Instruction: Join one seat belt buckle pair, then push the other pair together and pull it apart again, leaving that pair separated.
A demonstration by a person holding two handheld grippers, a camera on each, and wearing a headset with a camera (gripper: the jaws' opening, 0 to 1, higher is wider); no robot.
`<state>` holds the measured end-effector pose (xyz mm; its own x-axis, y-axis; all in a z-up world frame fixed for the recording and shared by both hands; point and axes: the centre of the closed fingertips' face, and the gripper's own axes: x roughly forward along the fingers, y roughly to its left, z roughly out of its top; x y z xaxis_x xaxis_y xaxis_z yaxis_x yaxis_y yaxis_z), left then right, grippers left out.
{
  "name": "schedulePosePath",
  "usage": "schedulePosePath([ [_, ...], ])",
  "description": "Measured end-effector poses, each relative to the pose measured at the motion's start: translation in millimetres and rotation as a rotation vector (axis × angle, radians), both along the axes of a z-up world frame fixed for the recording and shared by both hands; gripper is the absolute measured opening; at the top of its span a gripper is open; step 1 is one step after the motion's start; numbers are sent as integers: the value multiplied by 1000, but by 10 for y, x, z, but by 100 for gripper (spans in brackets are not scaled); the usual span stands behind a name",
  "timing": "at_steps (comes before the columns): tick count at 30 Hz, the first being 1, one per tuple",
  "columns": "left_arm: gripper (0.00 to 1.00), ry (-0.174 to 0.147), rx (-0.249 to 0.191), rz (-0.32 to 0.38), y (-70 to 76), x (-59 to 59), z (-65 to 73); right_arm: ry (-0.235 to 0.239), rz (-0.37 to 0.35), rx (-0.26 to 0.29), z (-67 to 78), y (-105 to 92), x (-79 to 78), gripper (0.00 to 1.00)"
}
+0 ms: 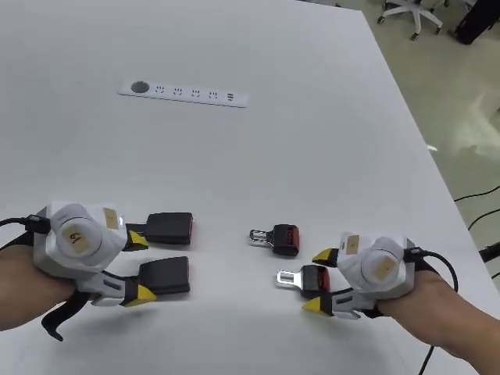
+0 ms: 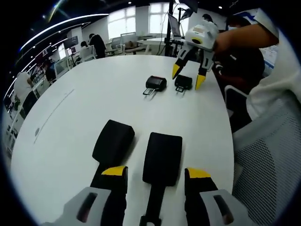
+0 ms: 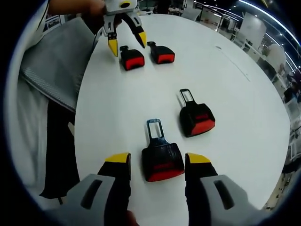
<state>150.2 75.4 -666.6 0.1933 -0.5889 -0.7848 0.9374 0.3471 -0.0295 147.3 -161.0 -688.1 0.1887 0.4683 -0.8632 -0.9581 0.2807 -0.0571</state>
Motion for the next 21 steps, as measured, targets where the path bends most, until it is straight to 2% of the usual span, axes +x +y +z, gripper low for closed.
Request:
schedulePosePath([
  [8, 45, 19, 20, -56, -57, 6, -103, 30, 39, -34, -42, -42, -22, 41],
  [13, 44, 17, 50, -103, -104, -32, -138, 43, 51, -29, -57, -43, -13, 40],
  [17, 42, 15, 68, -136, -127, -50, -164, 73, 65, -22, -69, -29, -48, 36],
  [21, 40, 22, 71, -161, -149, -60, -174, 69, 83, -29, -72, -33, -36, 35],
])
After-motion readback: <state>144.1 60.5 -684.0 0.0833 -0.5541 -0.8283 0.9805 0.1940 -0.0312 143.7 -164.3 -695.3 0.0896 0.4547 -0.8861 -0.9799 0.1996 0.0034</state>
